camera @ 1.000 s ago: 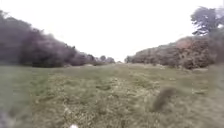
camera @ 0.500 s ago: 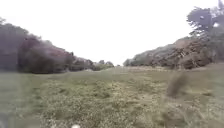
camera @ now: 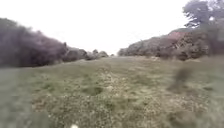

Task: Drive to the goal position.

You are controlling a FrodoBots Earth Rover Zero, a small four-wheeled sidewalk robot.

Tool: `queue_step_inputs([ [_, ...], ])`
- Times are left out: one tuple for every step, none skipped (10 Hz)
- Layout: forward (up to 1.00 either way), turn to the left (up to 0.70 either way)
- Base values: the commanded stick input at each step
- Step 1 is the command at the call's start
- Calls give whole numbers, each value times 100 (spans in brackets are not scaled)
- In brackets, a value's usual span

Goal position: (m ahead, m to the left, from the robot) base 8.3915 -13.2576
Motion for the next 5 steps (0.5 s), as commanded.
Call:
queue_step_inputs([
  [70, -13],
  [70, -13],
  [70, -13],
  [70, -13],
  [70, -13],
])
